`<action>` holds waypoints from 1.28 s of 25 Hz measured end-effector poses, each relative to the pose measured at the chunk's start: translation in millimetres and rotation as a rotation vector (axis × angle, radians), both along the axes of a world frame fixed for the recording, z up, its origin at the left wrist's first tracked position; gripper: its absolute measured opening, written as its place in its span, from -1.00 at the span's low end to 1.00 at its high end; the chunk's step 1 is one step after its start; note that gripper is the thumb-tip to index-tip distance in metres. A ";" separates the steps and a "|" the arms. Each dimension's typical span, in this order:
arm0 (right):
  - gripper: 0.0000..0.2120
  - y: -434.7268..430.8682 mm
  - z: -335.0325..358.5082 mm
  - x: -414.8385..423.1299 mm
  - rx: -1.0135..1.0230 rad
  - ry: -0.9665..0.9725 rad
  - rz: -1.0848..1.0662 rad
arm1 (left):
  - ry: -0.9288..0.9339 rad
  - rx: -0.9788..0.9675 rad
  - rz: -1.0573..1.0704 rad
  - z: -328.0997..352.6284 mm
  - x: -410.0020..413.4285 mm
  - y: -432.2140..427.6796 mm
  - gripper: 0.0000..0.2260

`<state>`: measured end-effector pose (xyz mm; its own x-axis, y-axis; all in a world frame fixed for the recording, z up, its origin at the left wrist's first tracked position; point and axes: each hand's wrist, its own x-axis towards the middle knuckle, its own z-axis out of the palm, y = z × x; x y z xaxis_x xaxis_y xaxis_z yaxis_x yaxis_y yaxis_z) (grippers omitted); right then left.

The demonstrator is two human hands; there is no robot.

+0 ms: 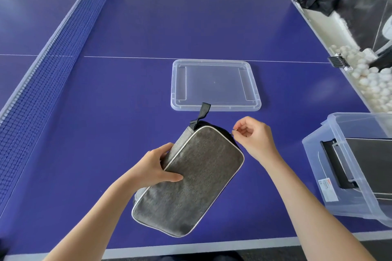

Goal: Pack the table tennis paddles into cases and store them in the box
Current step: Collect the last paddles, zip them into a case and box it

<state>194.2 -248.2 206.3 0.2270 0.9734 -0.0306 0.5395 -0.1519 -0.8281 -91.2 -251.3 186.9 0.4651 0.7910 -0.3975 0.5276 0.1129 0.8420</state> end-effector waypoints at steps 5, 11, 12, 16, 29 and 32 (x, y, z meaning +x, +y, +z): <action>-0.84 11.4 16.5 -21.0 0.079 0.026 0.067 | 0.125 0.064 -0.110 12.3 6.3 10.2 -0.59; -0.87 11.1 28.5 -38.0 0.175 -0.034 0.171 | 0.214 0.087 -0.206 22.1 6.2 18.6 -0.60; -0.86 11.4 29.5 -41.0 0.188 -0.064 0.210 | 0.222 0.088 -0.216 22.9 6.6 19.3 -0.59; -0.84 10.4 28.7 -52.0 0.201 -0.115 0.315 | 0.231 0.095 -0.233 19.1 6.9 18.8 -0.56; -0.55 -22.4 -9.4 -32.6 -0.026 0.302 -0.148 | -0.286 -0.254 0.277 0.7 -12.2 1.1 -0.53; -0.51 -44.8 -22.8 -37.7 -0.225 0.522 -0.134 | -0.423 -0.334 0.390 -4.0 -15.6 -1.9 -0.43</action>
